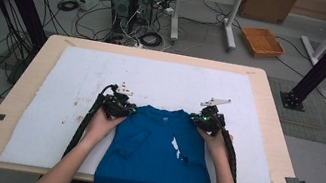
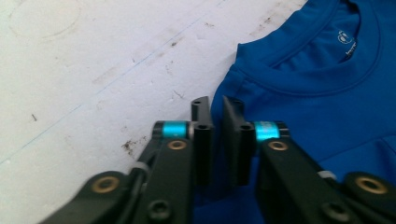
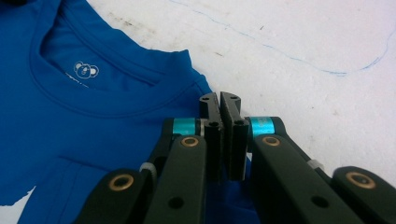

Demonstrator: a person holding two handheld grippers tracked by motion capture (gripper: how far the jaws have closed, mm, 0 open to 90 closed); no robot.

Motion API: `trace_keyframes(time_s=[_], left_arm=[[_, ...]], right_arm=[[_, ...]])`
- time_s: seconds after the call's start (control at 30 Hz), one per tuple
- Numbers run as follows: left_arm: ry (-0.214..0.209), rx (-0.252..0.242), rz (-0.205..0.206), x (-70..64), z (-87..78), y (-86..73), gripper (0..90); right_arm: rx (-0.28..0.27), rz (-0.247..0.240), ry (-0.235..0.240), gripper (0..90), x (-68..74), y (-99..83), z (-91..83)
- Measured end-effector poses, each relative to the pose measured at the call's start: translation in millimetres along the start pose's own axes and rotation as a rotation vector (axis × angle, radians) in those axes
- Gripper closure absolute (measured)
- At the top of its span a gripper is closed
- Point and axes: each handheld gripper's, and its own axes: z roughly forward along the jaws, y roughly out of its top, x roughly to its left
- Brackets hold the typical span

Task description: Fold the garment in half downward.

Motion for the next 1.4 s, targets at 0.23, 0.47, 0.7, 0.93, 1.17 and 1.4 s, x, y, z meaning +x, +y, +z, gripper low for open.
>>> trace_keyframes(time_s=[0.23, 0.47, 0.7, 0.93, 1.17, 1.4], left_arm=[[-0.004, -0.022, -0.012, 3.2, -2.0, 0.2, 87.7], [0.011, -0.057, -0.019, 10.1, -4.9, 5.9, 88.0], [0.020, -0.088, -0.037, 25.2, -2.7, 25.2, 88.0], [0.015, -0.128, 0.002, 19.9, -20.9, 33.2, 87.9], [-0.026, -0.177, 0.048, 4.6, -48.0, 26.3, 87.9], [-0.102, -0.213, 0.090, -21.1, -78.5, 2.5, 88.0]], right_arm=[[-0.031, 0.021, 0.015, 88.7, -2.5, -0.1, -4.8], [-0.073, 0.048, 0.038, 89.2, -9.5, 4.0, -7.1], [-0.109, 0.078, 0.041, 89.2, -20.7, 20.2, -5.5], [-0.158, 0.068, 0.028, 89.2, -18.7, 28.5, -19.6], [-0.218, 0.017, 0.045, 89.2, 2.0, 22.0, -49.0], [-0.254, -0.032, 0.056, 89.2, 28.8, -4.1, -76.6]])
